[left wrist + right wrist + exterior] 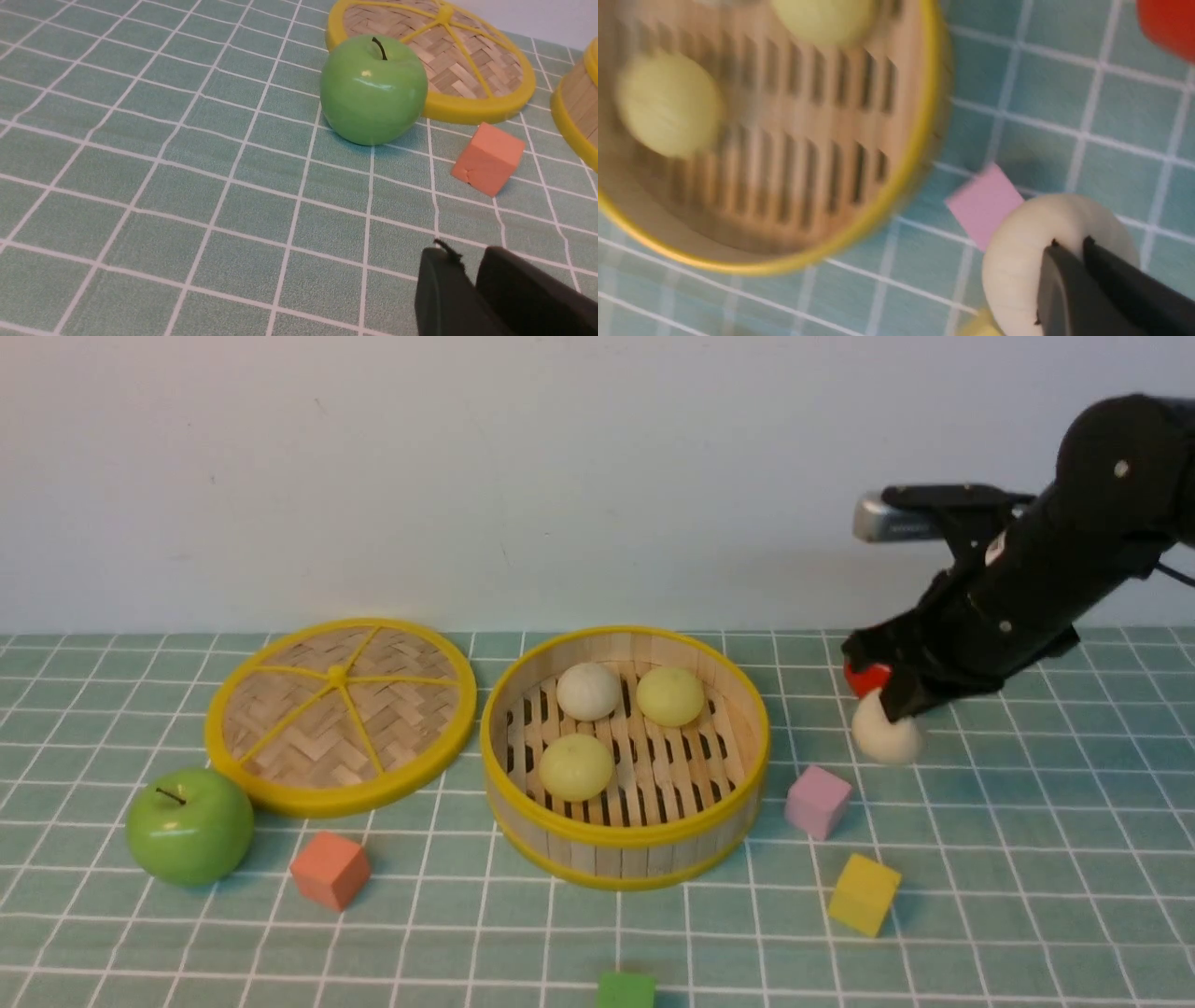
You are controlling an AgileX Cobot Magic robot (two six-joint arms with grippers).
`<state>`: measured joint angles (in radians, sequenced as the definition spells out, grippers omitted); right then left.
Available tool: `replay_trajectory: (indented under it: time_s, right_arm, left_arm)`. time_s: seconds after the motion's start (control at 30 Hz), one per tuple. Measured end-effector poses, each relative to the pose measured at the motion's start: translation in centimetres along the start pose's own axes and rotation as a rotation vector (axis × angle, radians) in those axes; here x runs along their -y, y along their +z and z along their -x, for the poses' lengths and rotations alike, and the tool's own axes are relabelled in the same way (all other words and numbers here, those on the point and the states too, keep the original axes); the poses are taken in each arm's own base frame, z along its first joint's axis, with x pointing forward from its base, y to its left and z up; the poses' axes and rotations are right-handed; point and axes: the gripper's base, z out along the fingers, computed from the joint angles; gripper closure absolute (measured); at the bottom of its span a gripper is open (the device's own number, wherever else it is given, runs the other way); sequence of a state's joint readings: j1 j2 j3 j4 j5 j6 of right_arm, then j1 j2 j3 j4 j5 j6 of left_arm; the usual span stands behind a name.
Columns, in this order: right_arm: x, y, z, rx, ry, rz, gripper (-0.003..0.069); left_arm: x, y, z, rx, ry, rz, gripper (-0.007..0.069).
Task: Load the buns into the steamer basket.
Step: Use the right arm to put the steamed stuffed bun into the steamer
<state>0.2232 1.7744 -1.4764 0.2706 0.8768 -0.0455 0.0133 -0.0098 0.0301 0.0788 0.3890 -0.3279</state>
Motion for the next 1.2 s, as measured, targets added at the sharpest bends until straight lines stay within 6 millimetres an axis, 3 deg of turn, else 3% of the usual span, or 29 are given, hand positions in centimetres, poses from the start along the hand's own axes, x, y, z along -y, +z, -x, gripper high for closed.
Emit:
replay_trajectory:
  time_s: [0.17,0.33,0.53,0.73,0.87,1.03,1.17,1.2]
  right_arm:
    - [-2.1,0.2,0.8,0.089,-0.032,0.11,0.0657]
    - [-5.7,3.6,1.0,0.16,-0.107,0.219,0.0656]
    - [-6.4,8.6,0.0,0.099,-0.121,0.216,0.0644]
    - [-6.0,10.2,-0.4,0.063,-0.114,0.206,0.0599]
    - [-6.0,10.2,-0.4,0.064,-0.109,0.209,0.0501]
    - [-6.0,9.9,-0.6,0.036,-0.12,0.215,0.0291]
    - [-5.8,8.2,-0.4,0.027,-0.139,0.211,0.0202]
    - [-5.4,6.7,-0.2,0.032,-0.128,0.206,0.0178]
  left_arm:
    - [0.0,0.0,0.0,0.0,0.0,0.0,0.0512]
    - [0.0,0.0,0.0,0.0,0.0,0.0,0.0509]
    - [0.0,0.0,0.0,0.0,0.0,0.0,0.0501]
    - [0.0,0.0,0.0,0.0,0.0,0.0,0.0496]
    - [0.0,0.0,0.0,0.0,0.0,0.0,0.0494]
    - [0.0,0.0,0.0,0.0,0.0,0.0,0.049]
    - [0.0,0.0,0.0,0.0,0.0,0.0,0.0484]
    - [0.0,0.0,0.0,0.0,0.0,0.0,0.0482]
